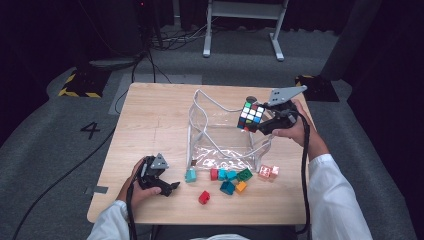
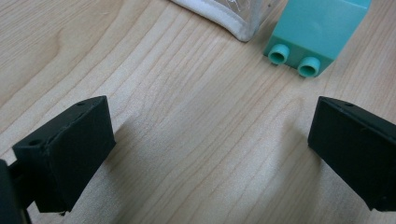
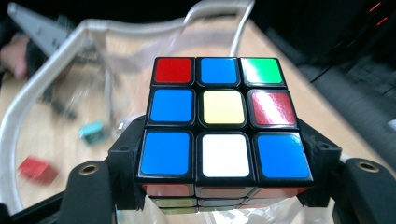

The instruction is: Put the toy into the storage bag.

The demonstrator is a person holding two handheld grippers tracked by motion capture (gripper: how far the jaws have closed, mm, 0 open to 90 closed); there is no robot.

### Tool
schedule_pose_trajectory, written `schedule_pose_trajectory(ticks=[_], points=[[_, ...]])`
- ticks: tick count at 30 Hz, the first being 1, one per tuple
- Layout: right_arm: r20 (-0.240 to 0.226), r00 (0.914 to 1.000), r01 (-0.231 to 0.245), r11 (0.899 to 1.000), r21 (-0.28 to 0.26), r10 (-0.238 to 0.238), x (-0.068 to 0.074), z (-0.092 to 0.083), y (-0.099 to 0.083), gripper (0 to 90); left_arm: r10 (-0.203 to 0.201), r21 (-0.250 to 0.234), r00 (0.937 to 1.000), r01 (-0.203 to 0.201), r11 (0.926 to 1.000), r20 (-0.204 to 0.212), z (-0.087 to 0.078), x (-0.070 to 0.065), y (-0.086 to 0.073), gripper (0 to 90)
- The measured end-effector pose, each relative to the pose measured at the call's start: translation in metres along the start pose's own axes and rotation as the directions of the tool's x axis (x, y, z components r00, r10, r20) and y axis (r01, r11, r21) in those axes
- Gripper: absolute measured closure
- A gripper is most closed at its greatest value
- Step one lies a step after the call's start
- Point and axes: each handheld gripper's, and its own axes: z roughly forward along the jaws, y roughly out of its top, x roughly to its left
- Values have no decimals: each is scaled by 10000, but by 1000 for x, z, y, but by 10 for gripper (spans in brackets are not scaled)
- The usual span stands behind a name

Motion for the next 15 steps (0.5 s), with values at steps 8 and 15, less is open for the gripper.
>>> schedule_pose_trajectory(ticks=[8,15], points=[[-502,9977,574,9667,2496,-462,-3,33,-4,338,2,-2,10000,-2,10000,-2,0,0,0,4],[-526,9977,605,9005,4306,-418,-8,53,-9,337,2,-1,10000,-2,10000,0,0,0,0,5]])
